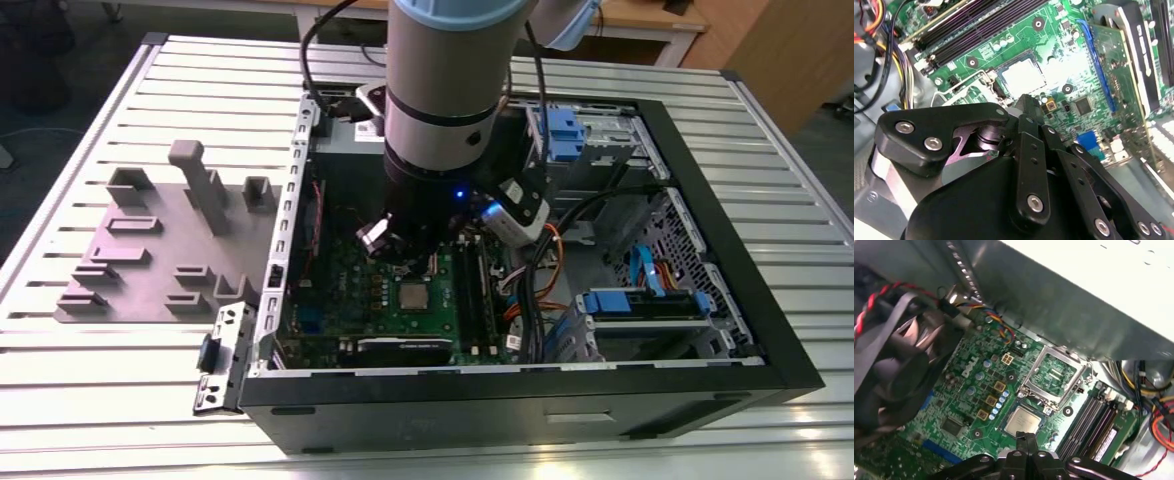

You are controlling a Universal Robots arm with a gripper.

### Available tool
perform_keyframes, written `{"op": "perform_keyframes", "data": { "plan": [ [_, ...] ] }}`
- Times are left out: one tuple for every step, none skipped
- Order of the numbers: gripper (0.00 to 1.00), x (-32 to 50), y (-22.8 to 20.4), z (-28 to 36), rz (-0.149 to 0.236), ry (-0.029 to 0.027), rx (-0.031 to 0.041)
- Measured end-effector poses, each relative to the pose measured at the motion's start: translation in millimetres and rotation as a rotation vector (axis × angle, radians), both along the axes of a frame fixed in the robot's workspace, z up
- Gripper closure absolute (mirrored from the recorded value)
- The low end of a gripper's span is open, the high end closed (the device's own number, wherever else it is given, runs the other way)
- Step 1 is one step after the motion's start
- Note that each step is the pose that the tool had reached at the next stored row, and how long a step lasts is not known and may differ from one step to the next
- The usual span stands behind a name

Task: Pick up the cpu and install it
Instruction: 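Close the cpu cover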

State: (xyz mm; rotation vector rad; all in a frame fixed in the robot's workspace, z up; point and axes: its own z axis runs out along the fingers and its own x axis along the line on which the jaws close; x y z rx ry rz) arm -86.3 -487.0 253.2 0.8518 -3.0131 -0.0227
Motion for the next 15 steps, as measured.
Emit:
{"op": "perform_keyframes", "data": {
  "plan": [
    [0.89, 0.0, 0.0, 0.0, 0.017, 0.0000, 0.0000],
    [0.89, 0.0, 0.0, 0.0, 0.035, 0.0000, 0.0000],
    [0.89, 0.0, 0.0, 0.0, 0.052, 0.0000, 0.0000],
    [0.89, 0.0, 0.0, 0.0, 0.068, 0.0000, 0.0000],
    [0.89, 0.0, 0.0, -0.1, 0.083, 0.0000, 0.0000],
    [0.89, 0.0, 0.0, -0.1, 0.098, 0.0000, 0.0000],
    [0.89, 0.0, 0.0, 0.0, 0.111, 0.0000, 0.0000],
    [0.89, 0.0, 0.0, -0.1, 0.125, 0.0000, 0.0000],
    [0.89, 0.0, 0.0, -0.1, 0.137, 0.0000, 0.0000],
    [0.89, 0.0, -0.1, -0.1, 0.147, 0.0000, 0.0000],
    [0.89, 0.0, -0.1, -0.1, 0.156, 0.0000, 0.0001],
    [0.89, 0.0, -0.1, -0.1, 0.162, -0.0001, 0.0001],
    [0.89, 0.0, -0.1, -0.1, 0.163, 0.0000, 0.0001],
    [0.89, 0.0, -0.1, -0.1, 0.163, -0.0001, 0.0001],
    [0.89, 0.0, -0.2, -0.1, 0.163, 0.0000, 0.0000]
  ]
}}
